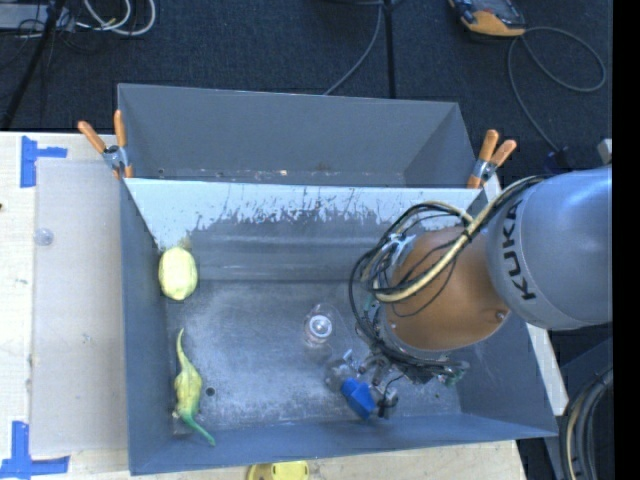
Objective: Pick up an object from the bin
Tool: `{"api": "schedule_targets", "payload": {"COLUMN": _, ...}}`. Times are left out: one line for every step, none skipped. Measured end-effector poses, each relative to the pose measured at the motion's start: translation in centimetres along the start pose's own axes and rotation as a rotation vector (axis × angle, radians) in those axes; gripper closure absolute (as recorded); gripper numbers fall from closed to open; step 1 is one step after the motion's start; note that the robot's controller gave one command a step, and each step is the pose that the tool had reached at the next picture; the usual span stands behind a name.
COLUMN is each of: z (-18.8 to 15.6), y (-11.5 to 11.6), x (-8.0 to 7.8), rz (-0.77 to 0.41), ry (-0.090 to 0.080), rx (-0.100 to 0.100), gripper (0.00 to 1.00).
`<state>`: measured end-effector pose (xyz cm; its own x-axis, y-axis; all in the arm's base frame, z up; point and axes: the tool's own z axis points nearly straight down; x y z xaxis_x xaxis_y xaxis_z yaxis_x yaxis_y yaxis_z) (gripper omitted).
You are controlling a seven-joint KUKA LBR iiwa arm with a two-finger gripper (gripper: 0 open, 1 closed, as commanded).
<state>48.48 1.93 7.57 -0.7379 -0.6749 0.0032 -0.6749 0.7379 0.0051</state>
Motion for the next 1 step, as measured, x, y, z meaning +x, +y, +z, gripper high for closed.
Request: {"api": "schedule_targets", "payload": {"z": -1.38, "y": -0.79, "x": 0.04, "rz": -0.107, "ry": 0.007, "rx": -0.008, "gripper": 1.00}}
